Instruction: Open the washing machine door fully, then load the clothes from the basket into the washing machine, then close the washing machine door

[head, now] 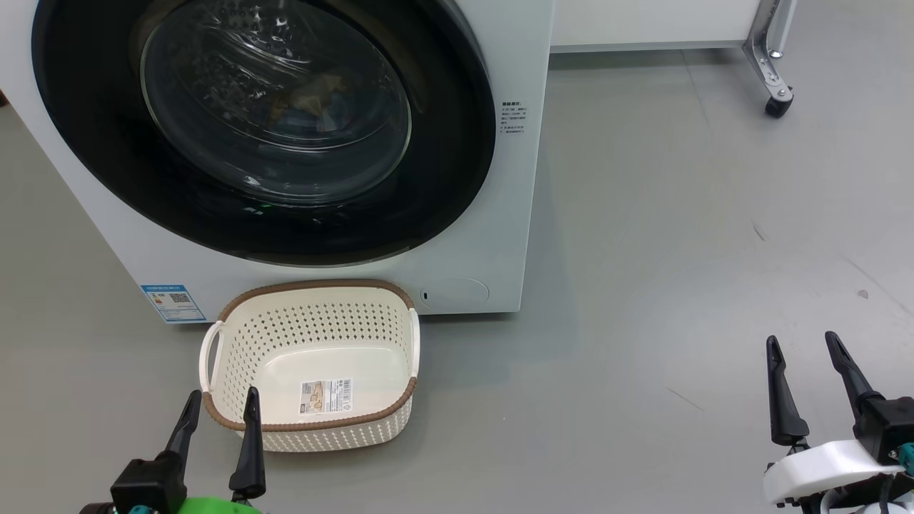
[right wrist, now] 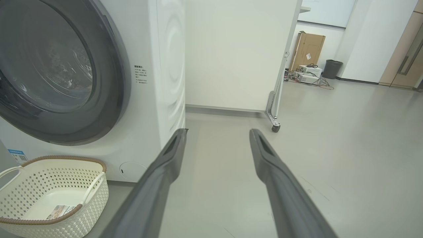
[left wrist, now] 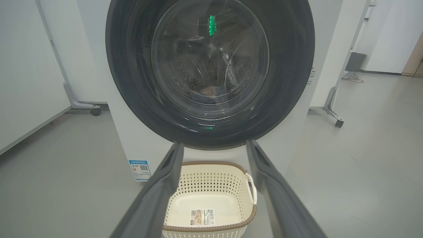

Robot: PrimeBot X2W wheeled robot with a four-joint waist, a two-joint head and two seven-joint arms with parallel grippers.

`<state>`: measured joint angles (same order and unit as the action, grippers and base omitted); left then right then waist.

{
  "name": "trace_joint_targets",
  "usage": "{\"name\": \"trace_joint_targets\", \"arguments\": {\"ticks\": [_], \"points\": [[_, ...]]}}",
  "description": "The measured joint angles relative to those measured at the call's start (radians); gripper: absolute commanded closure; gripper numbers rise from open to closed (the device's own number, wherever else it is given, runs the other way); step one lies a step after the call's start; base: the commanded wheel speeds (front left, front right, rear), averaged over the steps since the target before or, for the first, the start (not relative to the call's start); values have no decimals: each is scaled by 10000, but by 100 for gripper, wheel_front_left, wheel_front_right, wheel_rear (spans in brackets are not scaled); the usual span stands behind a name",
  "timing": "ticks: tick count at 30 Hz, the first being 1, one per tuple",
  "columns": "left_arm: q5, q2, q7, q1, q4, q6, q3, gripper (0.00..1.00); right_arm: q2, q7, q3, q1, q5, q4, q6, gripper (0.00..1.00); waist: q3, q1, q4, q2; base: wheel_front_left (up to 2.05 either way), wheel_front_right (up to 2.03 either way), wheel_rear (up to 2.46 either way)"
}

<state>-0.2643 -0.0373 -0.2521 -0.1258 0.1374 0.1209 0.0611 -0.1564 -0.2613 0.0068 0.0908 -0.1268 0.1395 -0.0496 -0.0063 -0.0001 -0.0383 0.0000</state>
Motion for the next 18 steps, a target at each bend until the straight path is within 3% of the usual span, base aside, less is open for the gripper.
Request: {"name": "trace_joint_targets", "arguments": {"ticks": [18], "points": [[0, 0, 0, -39, -150, -82, -10, 0, 173, 0, -224, 0, 167, -109, -107, 0, -1, 0, 330, 0, 0, 0, 0]]}}
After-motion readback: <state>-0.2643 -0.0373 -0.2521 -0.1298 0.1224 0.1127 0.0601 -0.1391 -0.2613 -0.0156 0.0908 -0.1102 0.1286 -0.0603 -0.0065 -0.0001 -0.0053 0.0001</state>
